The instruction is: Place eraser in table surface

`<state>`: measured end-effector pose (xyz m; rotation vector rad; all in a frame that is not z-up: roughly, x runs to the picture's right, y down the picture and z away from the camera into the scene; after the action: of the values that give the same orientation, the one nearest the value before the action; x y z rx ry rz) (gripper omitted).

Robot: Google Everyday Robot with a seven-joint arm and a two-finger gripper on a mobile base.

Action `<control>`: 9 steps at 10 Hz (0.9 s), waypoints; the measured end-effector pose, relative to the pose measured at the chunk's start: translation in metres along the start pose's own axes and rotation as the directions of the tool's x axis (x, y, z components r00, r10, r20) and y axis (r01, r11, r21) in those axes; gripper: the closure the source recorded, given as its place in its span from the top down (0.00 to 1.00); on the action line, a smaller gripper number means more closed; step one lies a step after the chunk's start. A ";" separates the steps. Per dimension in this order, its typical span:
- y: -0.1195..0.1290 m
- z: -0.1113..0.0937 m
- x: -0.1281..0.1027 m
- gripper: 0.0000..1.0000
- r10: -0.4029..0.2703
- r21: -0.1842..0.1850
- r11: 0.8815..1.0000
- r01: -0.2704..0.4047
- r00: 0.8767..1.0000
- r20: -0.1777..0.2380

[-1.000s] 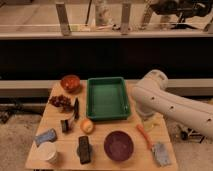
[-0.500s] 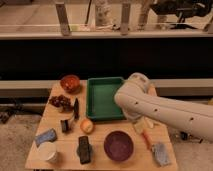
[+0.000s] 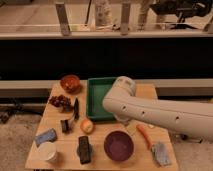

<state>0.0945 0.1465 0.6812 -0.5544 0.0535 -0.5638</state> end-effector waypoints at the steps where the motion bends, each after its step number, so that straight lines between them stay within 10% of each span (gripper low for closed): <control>1: -0.001 0.001 -0.002 0.80 -0.017 0.001 1.000 0.017 1.000 -0.003; 9: -0.017 0.008 -0.038 0.80 -0.131 0.006 0.991 0.131 0.991 -0.007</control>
<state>0.0556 0.1584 0.6932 -0.5525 0.0216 -0.6933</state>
